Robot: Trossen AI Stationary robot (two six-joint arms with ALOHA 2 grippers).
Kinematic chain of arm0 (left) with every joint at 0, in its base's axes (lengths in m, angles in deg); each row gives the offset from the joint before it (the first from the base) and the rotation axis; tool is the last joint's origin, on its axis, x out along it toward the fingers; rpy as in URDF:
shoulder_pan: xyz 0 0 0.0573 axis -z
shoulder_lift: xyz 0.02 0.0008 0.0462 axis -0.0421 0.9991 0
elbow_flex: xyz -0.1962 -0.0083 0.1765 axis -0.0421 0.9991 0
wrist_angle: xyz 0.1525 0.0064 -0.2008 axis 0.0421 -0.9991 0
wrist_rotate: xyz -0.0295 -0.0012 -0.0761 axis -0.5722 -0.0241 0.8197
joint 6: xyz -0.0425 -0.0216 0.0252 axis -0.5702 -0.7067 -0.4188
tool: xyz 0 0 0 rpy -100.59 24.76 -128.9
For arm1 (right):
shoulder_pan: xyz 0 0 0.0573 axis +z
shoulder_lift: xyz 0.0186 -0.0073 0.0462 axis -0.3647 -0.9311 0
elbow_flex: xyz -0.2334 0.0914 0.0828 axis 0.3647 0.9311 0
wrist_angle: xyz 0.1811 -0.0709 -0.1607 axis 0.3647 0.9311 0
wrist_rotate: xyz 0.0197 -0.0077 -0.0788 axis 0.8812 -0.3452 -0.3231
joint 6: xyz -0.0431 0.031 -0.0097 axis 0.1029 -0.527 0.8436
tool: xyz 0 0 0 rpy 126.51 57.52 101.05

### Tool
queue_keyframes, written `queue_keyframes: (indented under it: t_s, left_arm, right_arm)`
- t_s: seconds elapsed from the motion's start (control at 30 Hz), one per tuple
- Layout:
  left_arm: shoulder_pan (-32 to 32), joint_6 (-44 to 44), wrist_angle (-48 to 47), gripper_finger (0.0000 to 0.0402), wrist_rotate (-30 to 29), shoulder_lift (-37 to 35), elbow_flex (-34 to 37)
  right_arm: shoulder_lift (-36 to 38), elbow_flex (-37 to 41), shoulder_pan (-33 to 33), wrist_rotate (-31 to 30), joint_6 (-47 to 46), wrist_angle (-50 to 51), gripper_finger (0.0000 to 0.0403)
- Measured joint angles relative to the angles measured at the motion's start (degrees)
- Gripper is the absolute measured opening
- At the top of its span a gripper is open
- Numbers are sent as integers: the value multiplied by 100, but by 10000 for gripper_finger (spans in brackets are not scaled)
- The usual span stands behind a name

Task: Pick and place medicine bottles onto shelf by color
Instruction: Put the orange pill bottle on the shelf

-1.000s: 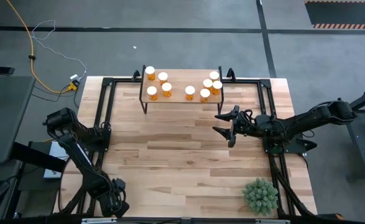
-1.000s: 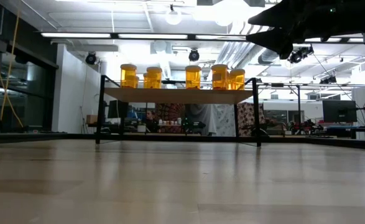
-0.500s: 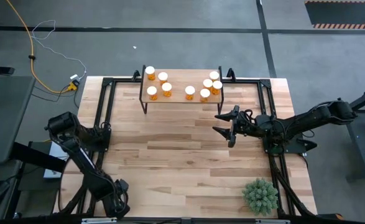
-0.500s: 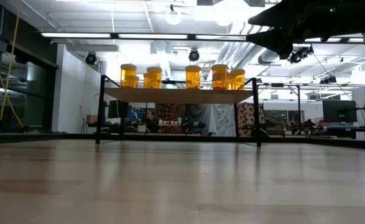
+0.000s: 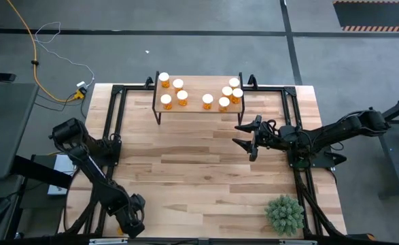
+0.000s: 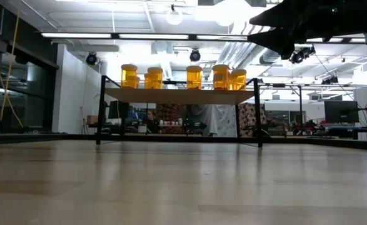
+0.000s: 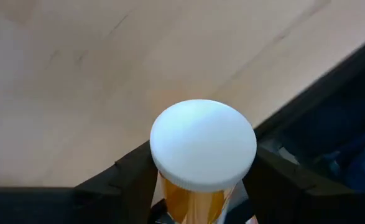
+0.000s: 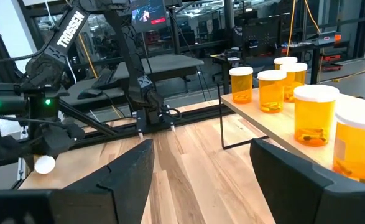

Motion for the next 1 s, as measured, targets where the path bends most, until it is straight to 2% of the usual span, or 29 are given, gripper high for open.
queue_keyframes:
  t_s: [0.13,0.27,0.37,0.47,0.6,0.67,0.73,0.87,1.0]
  left_arm:
    - [-278,531,-96,203,-187,-329,0]
    - [-682,1467,-436,202,-1041,-921,0]
    - [-1048,2500,-692,202,-2170,-1516,-1]
    - [-1417,3770,-791,202,-3598,-2046,-2]
    - [-1919,5572,-520,202,-5617,-2526,-2]
    - [-2299,6427,-115,202,-6208,-2585,-3]
    - [-2774,7324,409,202,-6243,-2576,-2]
    - [-3864,8760,1791,202,-5381,-2230,0]
    - [-4824,9436,3016,202,-4941,-1806,-3]
  right_arm:
    - [0,0,-2,1,0,0,257]
    - [0,0,-2,1,2,0,257]
    - [0,0,-1,1,2,0,257]
    - [0,0,0,0,2,2,257]
    - [0,0,-2,0,2,9,257]
    - [0,0,-2,1,2,29,257]
    - [-2,0,0,-1,2,51,257]
    - [-2,0,-2,-24,41,58,257]
    - [-2,0,-2,-59,44,86,257]
